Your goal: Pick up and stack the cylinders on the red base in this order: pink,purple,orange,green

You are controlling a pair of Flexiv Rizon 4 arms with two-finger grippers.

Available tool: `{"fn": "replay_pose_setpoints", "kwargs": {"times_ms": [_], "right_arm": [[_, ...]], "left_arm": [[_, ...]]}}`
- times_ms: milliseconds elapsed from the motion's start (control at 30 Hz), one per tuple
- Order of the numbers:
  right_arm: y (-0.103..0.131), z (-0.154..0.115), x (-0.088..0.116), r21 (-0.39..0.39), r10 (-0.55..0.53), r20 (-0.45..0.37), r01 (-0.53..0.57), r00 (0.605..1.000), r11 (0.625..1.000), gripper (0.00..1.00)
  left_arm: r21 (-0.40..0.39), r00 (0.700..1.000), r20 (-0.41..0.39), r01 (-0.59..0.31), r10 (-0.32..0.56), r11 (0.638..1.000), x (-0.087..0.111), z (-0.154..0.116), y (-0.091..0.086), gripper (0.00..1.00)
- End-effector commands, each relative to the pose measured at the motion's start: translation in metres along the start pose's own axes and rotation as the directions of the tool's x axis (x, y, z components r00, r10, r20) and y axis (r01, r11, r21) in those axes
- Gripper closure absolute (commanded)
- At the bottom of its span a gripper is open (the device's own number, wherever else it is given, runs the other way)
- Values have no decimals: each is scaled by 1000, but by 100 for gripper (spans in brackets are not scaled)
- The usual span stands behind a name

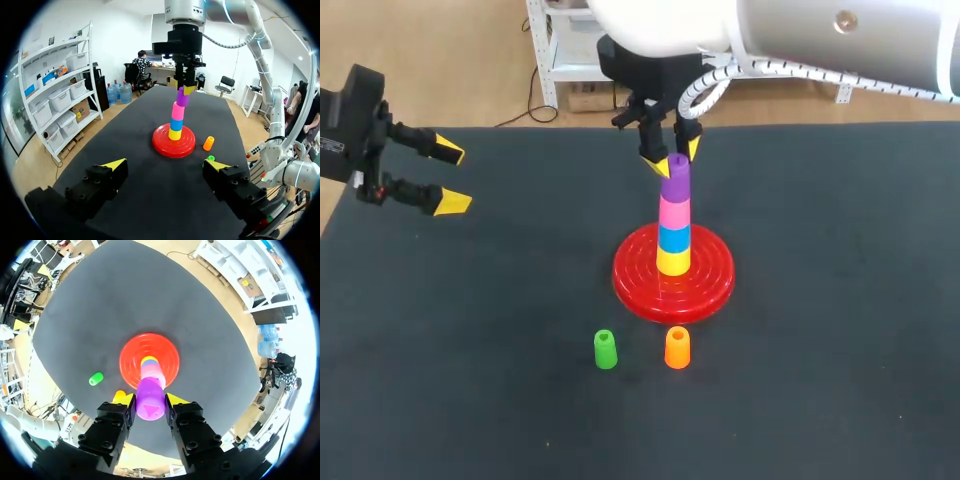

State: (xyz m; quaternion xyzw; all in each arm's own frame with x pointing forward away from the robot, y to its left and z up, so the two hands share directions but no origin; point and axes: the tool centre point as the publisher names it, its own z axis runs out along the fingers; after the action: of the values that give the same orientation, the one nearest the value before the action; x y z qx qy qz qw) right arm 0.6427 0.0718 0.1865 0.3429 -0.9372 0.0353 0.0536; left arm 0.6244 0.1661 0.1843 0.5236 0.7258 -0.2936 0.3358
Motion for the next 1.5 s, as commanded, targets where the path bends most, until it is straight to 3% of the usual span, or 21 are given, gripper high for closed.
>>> {"fn": "replay_pose_setpoints", "kwargs": {"times_ms": [33,733,1000,1033,1067,1100,1267,1333,1500], "right_arm": [[-1,5,2,-1,16,16,-16,1000,1000,100],[-5,20,-9,-27,84,-58,-86,995,996,100],[-2,9,-5,-65,84,-13,-85,996,994,100],[-1,7,-4,-65,82,-3,-82,997,994,72],[0,3,-3,-67,80,2,-80,997,995,53],[0,-1,-1,-68,81,19,-79,997,995,0],[7,-24,9,-51,57,79,-53,995,997,0],[12,-40,15,-6,30,126,-30,992,1000,0],[29,-63,35,-7,-40,199,42,979,999,0]], "left_arm": [[-1,1000,2,-2,2,1000,1,0,0,0],[-1,1000,2,-2,2,1000,1,0,0,0],[-1,1000,2,-2,2,1000,1,0,0,0],[-1,1000,2,-2,2,1000,1,0,0,0],[-1,1000,2,-2,2,1000,1,0,0,0],[-1,1000,2,-2,2,1000,1,0,0,0],[-1,1000,2,-2,2,1000,1,0,0,0],[-1,1000,2,-2,2,1000,1,0,0,0],[-1,1000,2,-2,2,1000,1,0,0,0]]}}
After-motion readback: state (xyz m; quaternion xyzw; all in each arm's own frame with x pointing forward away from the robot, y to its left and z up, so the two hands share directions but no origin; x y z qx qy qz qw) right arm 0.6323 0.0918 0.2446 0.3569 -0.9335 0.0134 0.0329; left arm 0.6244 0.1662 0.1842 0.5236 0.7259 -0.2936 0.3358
